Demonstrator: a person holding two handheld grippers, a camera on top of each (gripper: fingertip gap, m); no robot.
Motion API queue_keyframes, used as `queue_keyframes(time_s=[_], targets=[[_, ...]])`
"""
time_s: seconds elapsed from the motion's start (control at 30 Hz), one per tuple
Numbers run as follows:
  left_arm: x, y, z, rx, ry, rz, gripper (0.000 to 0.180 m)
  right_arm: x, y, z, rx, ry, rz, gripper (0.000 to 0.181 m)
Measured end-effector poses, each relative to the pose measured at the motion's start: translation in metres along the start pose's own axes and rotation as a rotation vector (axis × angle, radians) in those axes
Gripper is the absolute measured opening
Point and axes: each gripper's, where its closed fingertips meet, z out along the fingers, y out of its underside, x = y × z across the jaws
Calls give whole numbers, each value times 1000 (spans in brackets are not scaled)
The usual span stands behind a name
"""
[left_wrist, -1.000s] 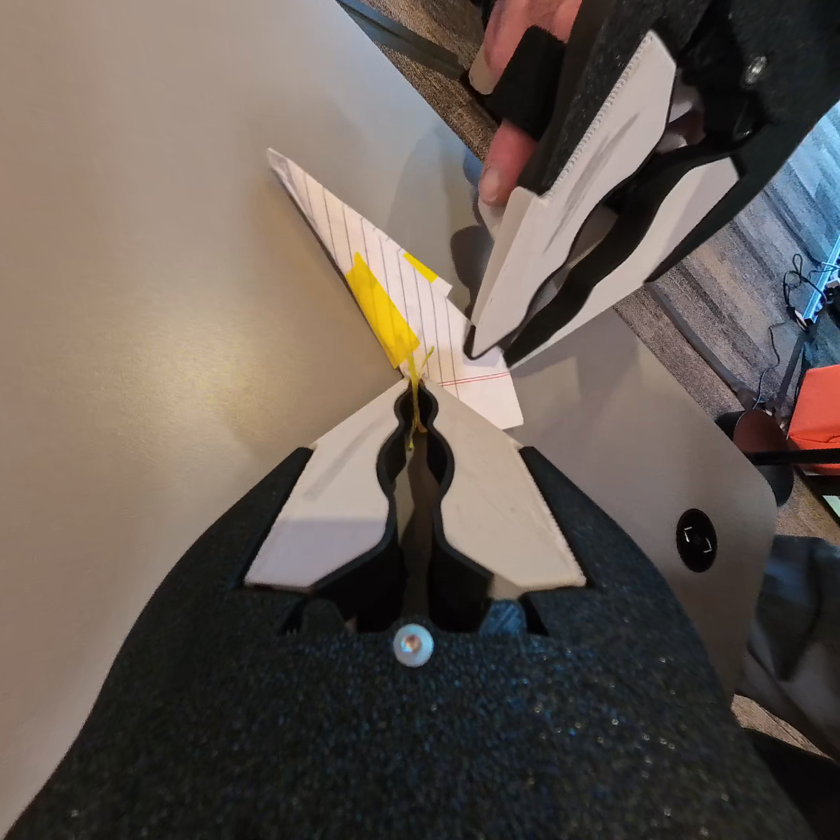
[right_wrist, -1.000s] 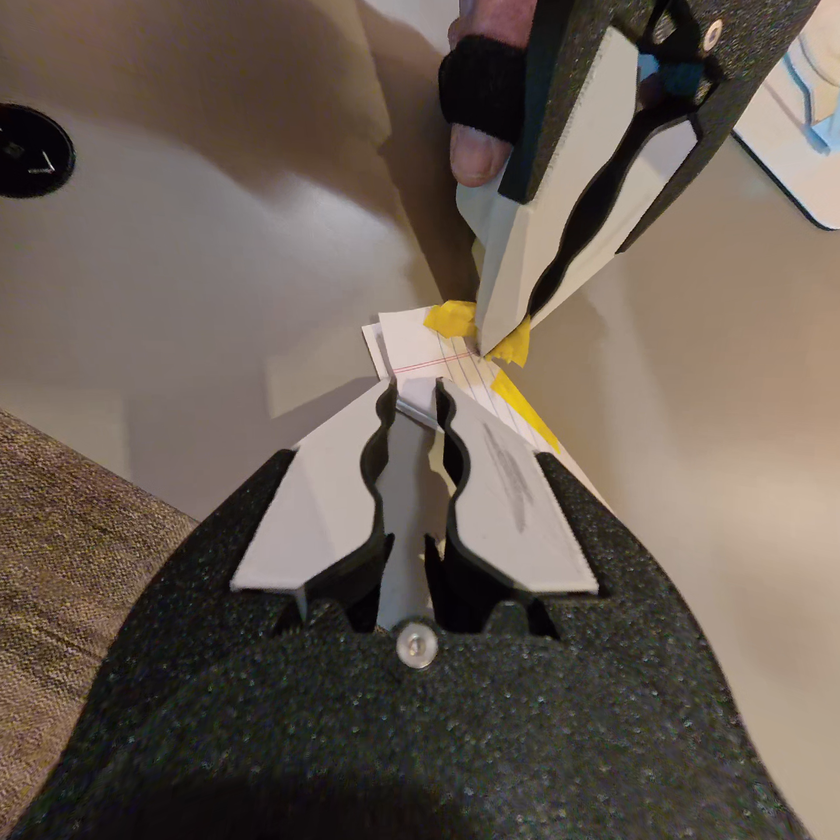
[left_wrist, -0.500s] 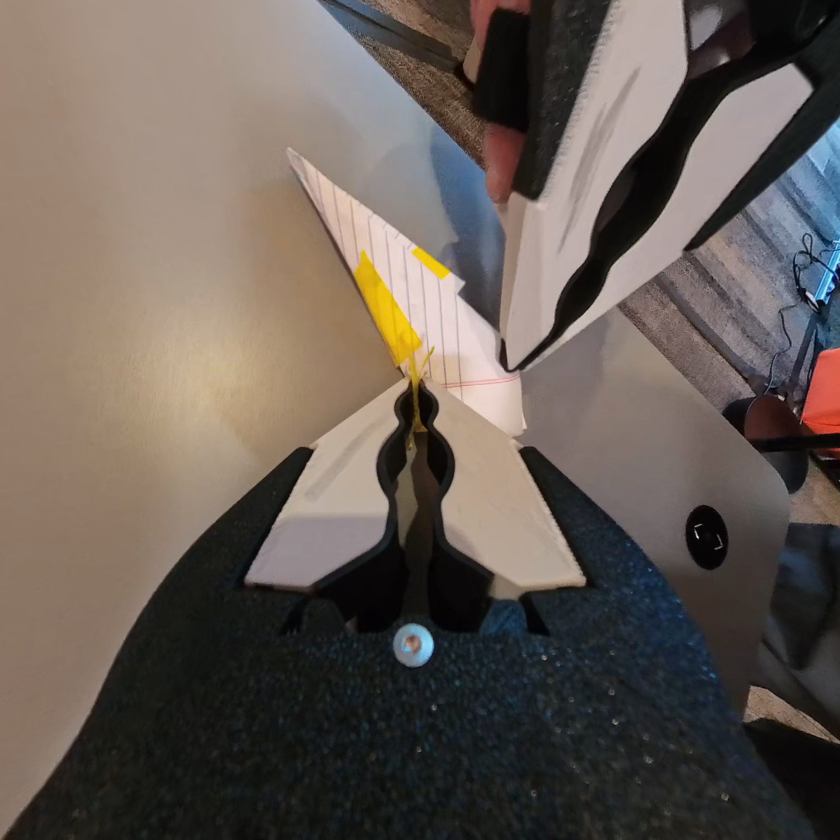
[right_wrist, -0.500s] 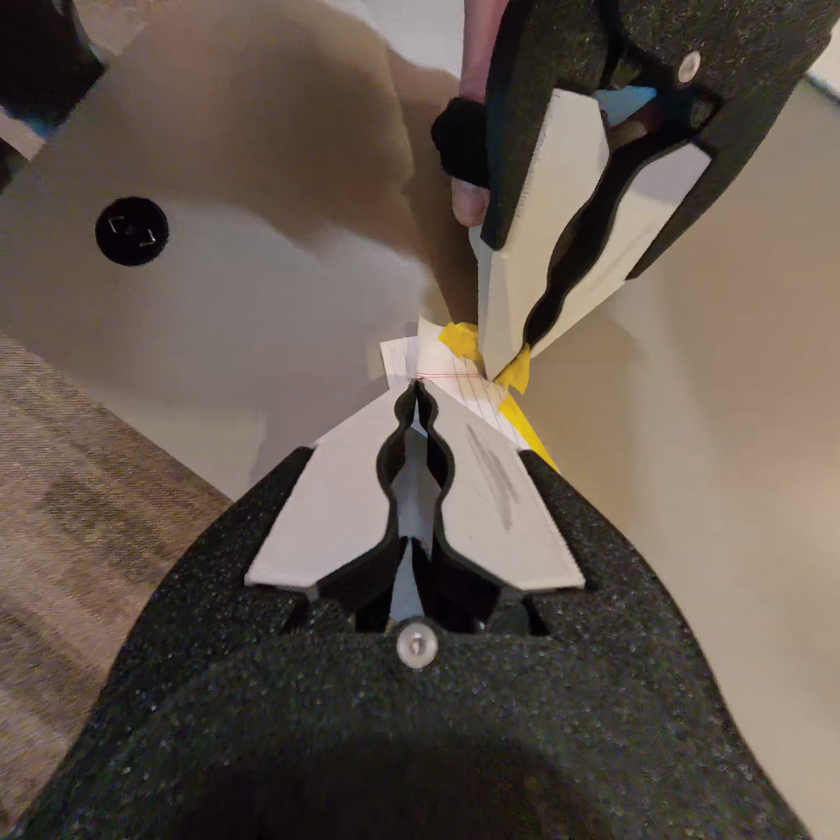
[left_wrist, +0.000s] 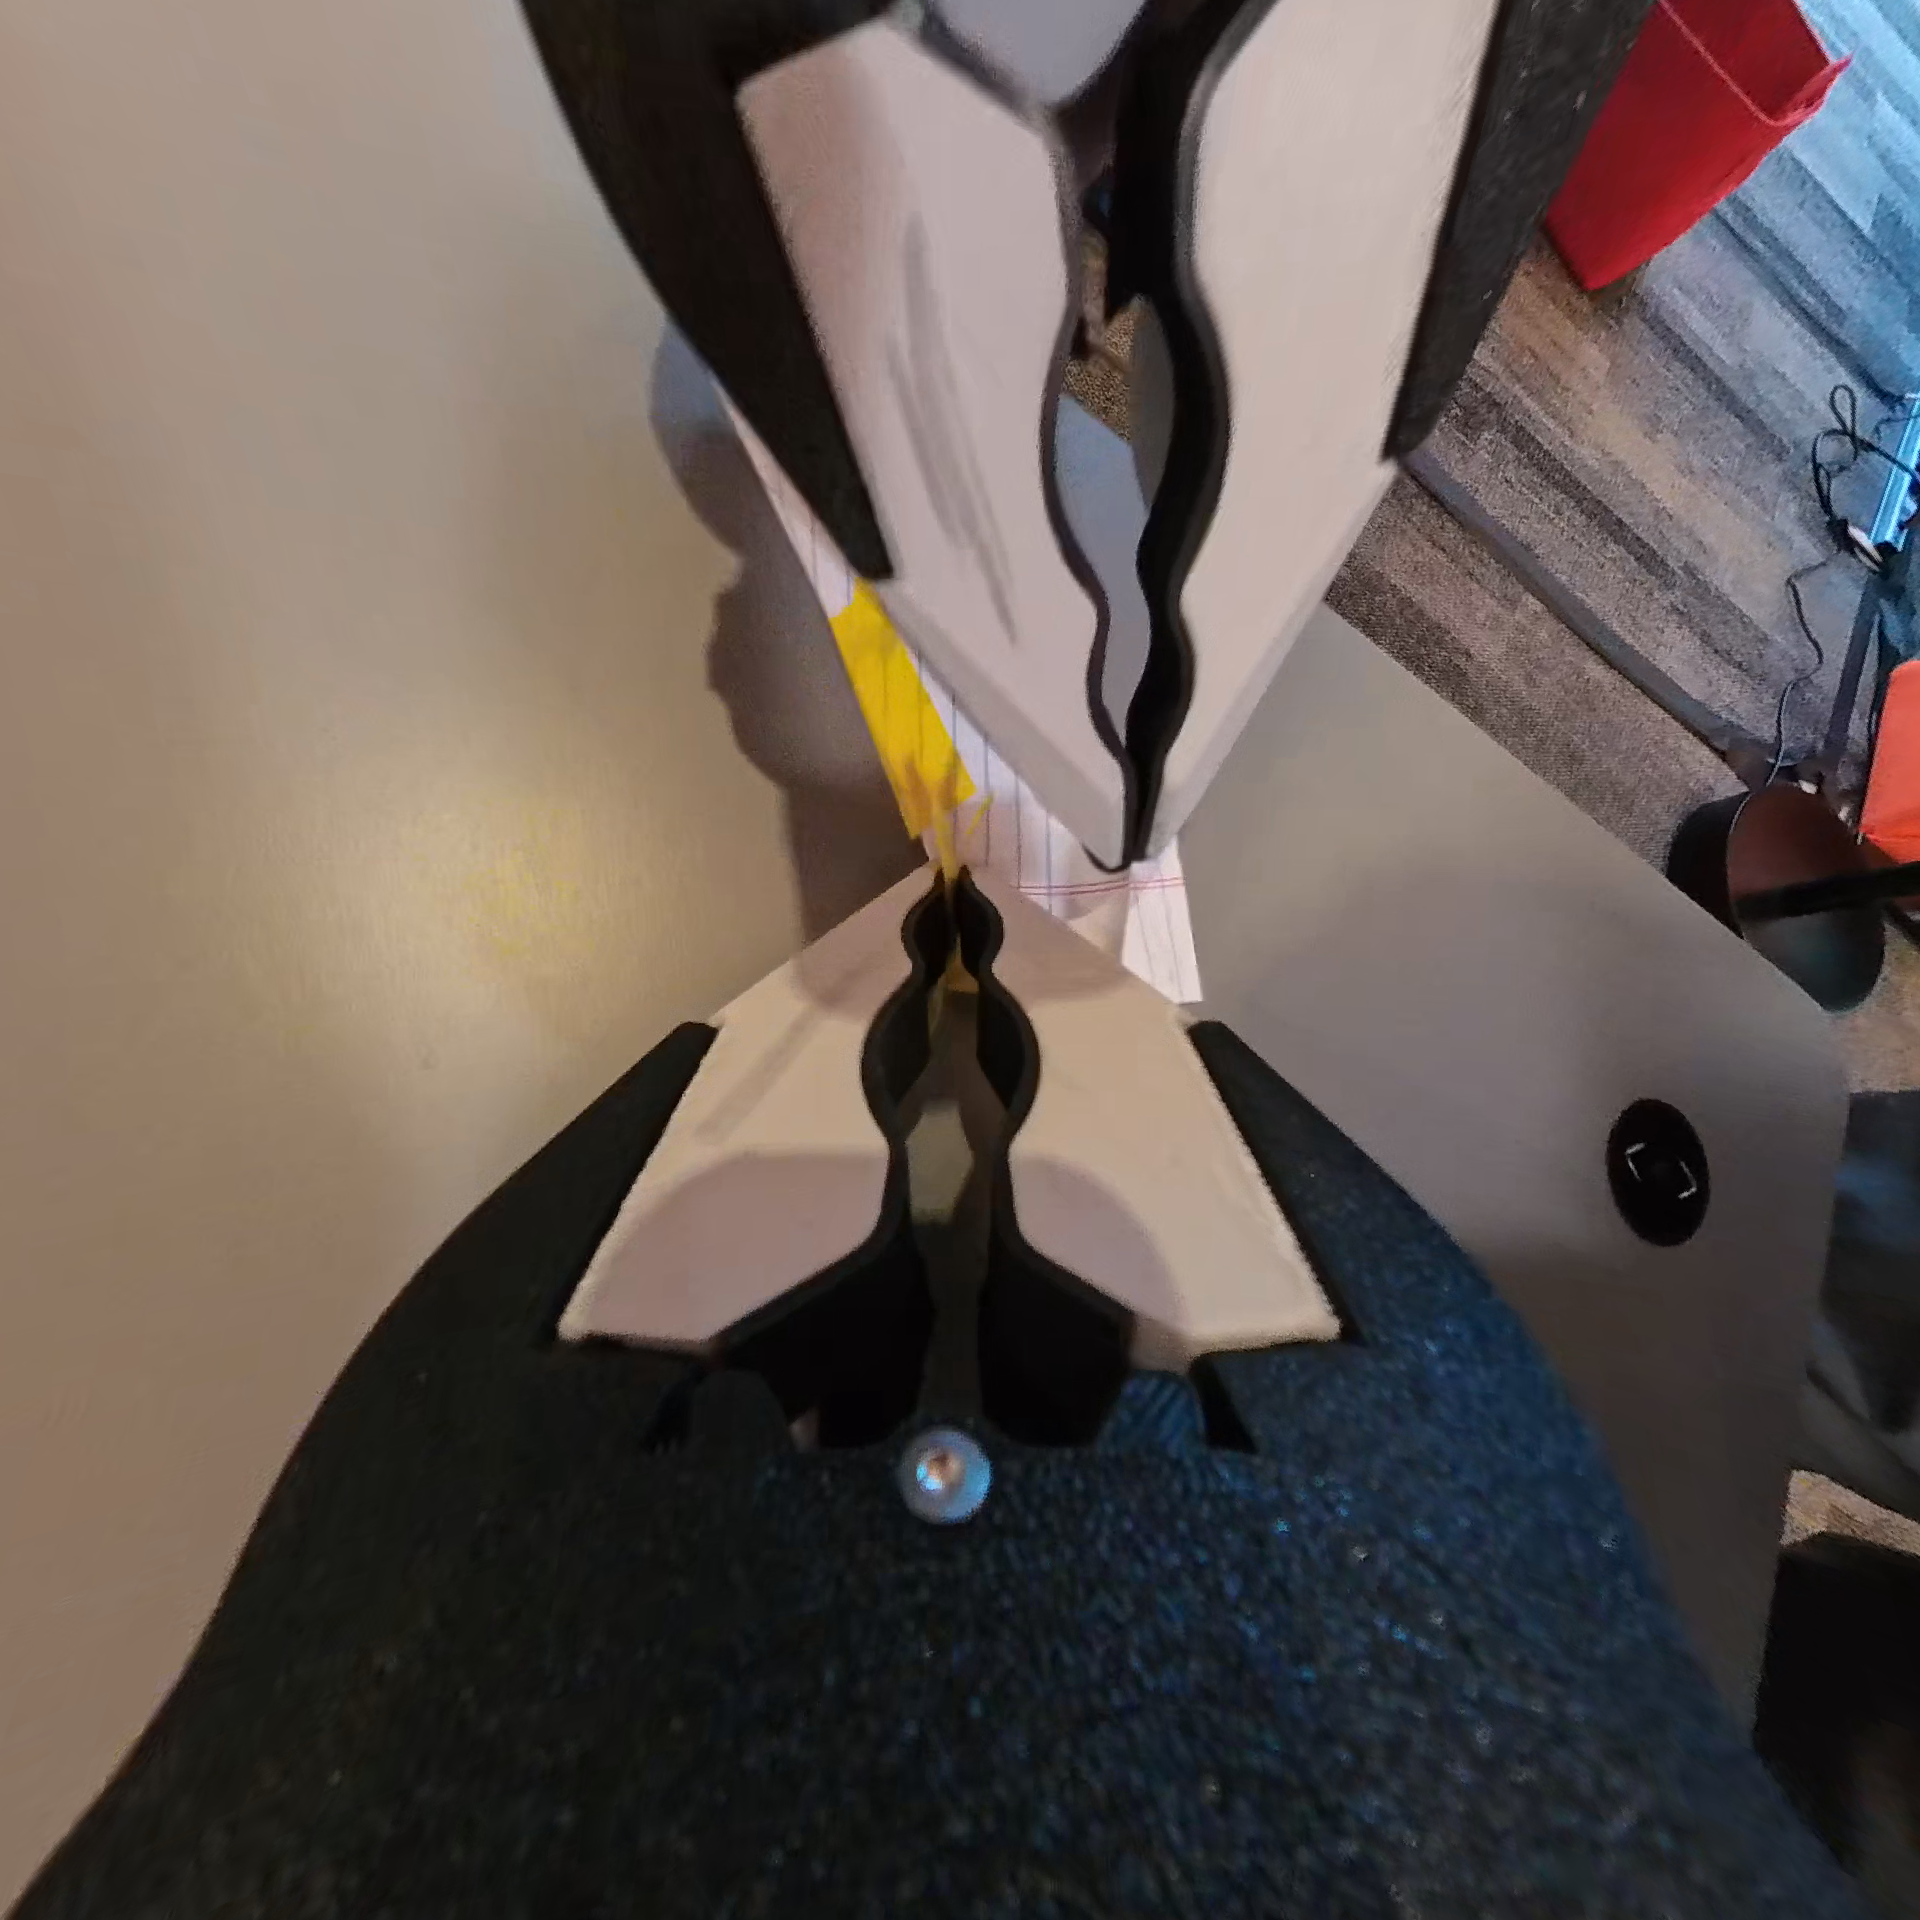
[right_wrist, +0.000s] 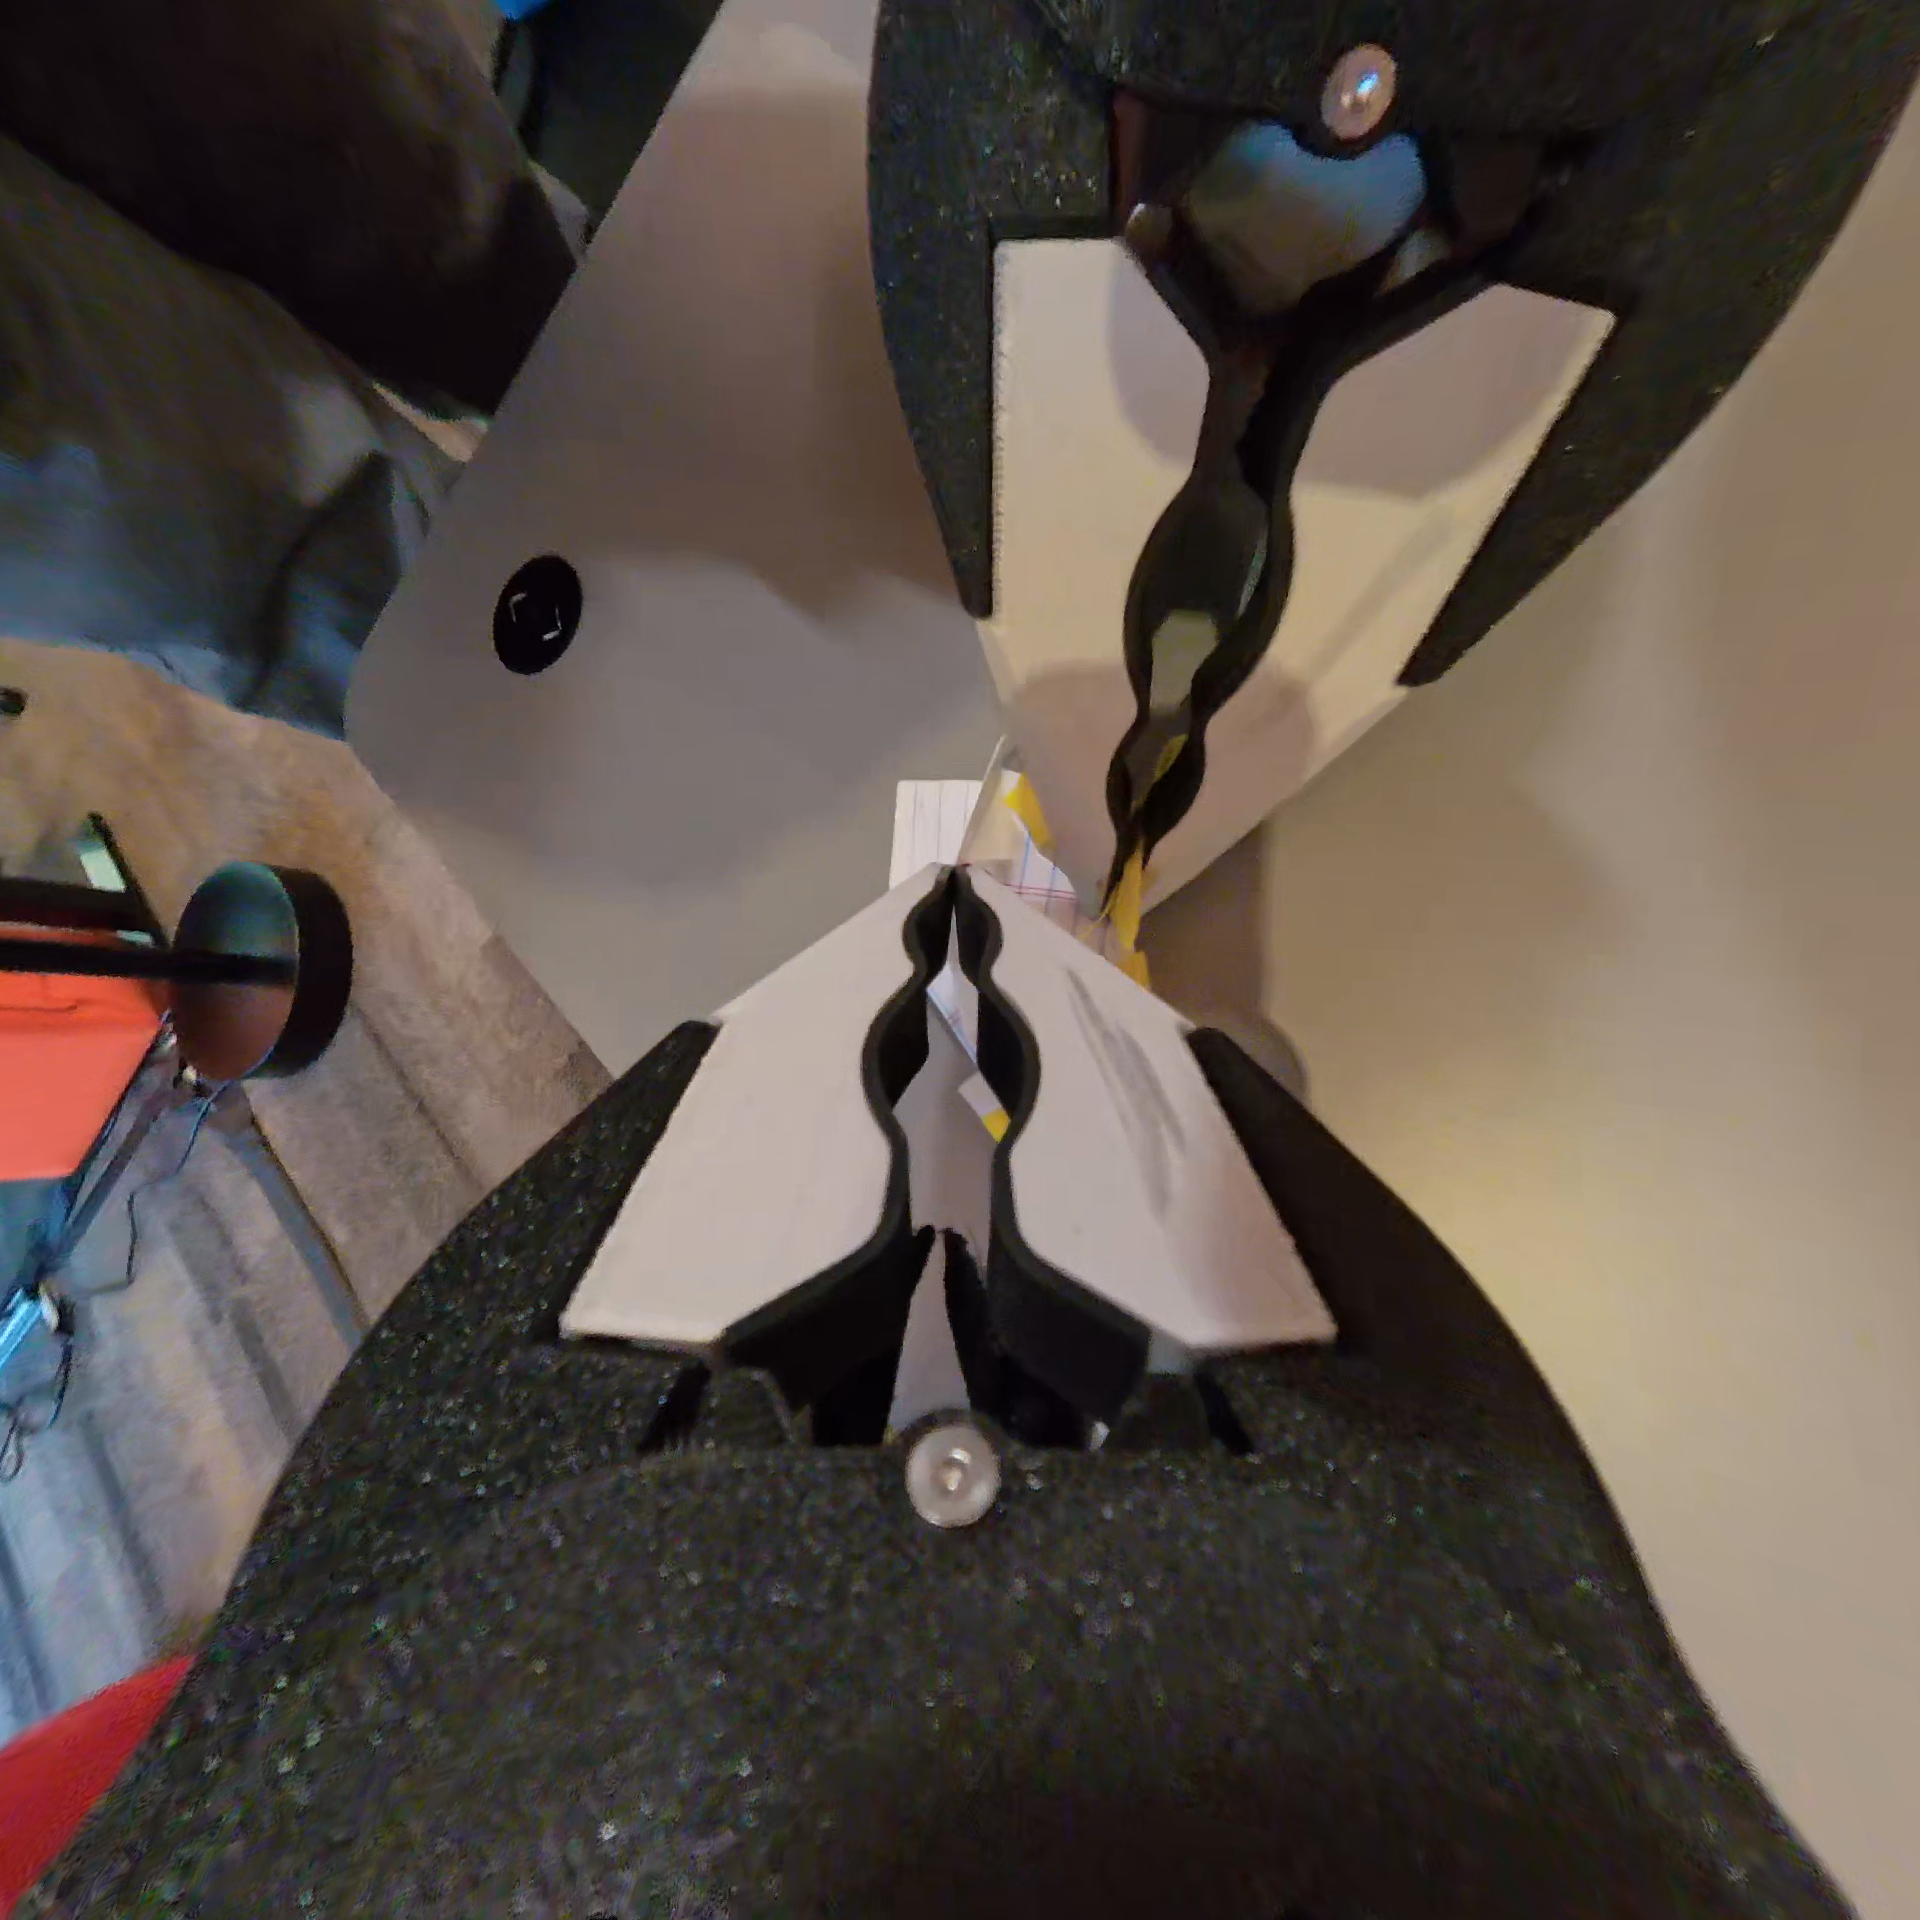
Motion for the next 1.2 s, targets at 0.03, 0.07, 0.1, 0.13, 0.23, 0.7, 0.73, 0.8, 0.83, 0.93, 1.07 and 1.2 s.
queue_keyframes(time_s=[0.03, 0.07, 0.1, 0.13, 0.23, 0.7, 0.73, 0.8, 0.83, 0.93, 1.07, 1.2], targets=[[0, 0, 0, -2, 5, 5, 0, -1, 1, 2, -19, -18, -8, 0], [0, 0, 1, -4, 11, 13, 0, -2, 2, 4, -31, -41, -10, 0], [0, -1, 1, -5, 18, 13, 0, 0, 3, 6, -43, -46, -7, 0], [0, -1, 1, -7, 23, 15, 0, 3, 4, 8, -51, -42, -15, 0], [1, -1, 2, -14, 35, 33, 0, 6, 6, 10, -34, -56, 6, 0], [-3, -4, 2, -15, 65, -12, 0, 13, 17, 5, 97, 0, 116, 0], [-3, -4, 2, -14, 63, -15, 0, 13, 16, 5, 112, 2, 127, 0], [-5, -8, -1, 18, 60, -40, 0, 13, 17, 5, 128, 10, 138, 0], [-6, -10, -5, 43, 63, -64, 0, 13, 17, 5, 133, 11, 146, 0], [0, -14, -22, 119, 59, -94, 0, 13, 17, 5, 144, 20, 161, 0], [27, -14, -26, 142, 77, -86, 0, 13, 17, 5, 155, 17, 178, 0], [37, -3, -2, 64, 4, -48, 0, 13, 17, 5, 160, 22, 193, 0]])
